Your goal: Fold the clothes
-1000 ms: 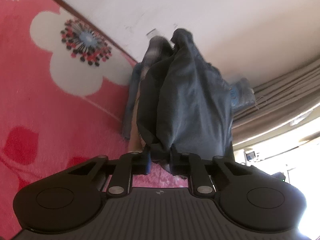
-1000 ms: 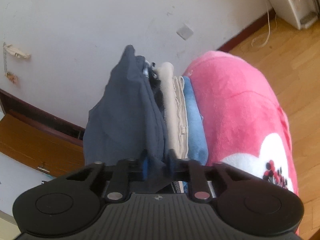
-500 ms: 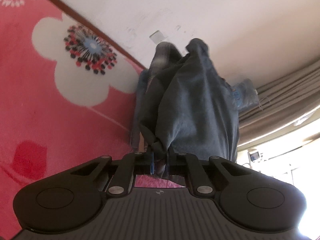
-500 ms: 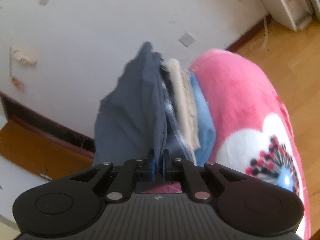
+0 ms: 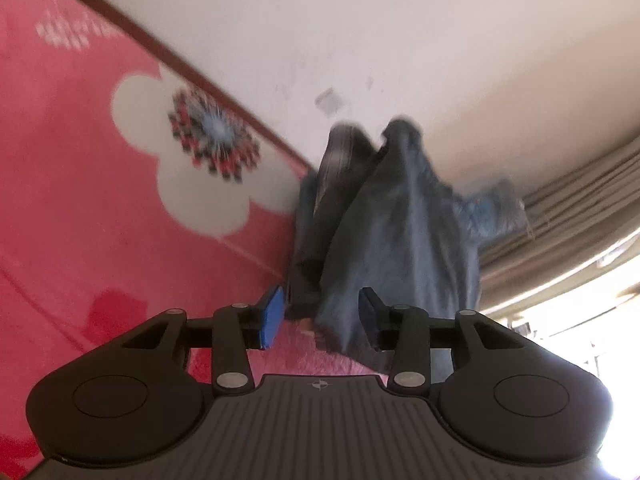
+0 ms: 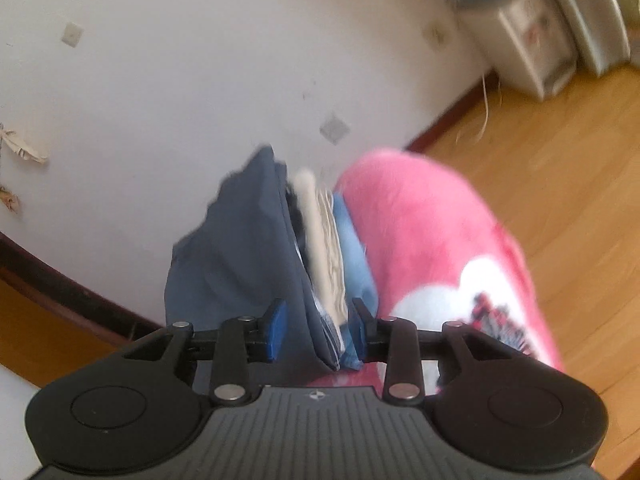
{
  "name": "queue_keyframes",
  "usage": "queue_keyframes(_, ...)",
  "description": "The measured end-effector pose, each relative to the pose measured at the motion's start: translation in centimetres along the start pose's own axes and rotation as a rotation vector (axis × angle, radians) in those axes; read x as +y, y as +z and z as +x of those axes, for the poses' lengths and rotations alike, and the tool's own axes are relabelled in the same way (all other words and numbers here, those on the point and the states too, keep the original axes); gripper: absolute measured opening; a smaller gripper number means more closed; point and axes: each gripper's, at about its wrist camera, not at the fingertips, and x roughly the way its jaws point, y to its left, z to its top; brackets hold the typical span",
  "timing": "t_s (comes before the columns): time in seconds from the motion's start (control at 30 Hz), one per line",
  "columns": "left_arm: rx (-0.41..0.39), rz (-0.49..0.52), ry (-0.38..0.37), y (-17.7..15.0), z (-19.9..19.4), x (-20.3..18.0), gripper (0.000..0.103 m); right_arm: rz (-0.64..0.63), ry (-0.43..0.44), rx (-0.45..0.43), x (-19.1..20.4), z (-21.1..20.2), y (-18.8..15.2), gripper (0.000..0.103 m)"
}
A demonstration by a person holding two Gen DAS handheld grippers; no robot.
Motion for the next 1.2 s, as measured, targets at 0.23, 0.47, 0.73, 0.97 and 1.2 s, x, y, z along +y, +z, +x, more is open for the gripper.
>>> queue_keyframes(0.23, -0.088, 0.157, 0.103, -4.9, -7.5, -4.5, 0.065, -0.163, -0.092, 0.019, 5.9, -5.2, -3.4, 0.036)
queue_keyframes(0.47, -0.138, 0.318, 0.099, -10.8, -12.0, -7.4, 0.101, -0.409, -0.112, 0.047, 14.0, -8.0, -10.9, 0.036)
queue_keyframes(0.73, -0.151, 0.384, 0.082, -15.8, -14.7, -5.9, 0.103, -0.49, -0.165, 0.115, 17.1, -8.0, -21.5, 0.036)
queue_keyframes(0.97, -0.165, 0.458, 0.163, -18.4, -19.4, -6.0, 0.103, -0.401, -0.253, 0.07, 18.2, -11.0, -27.3, 0.037)
queue_keyframes(1.2, -0.19, 0.526, 0.26, -20.1, -23.4, -7.4, 0.103, -0.433, -0.348, 0.01, 20.7, -15.7, -29.7, 0.049)
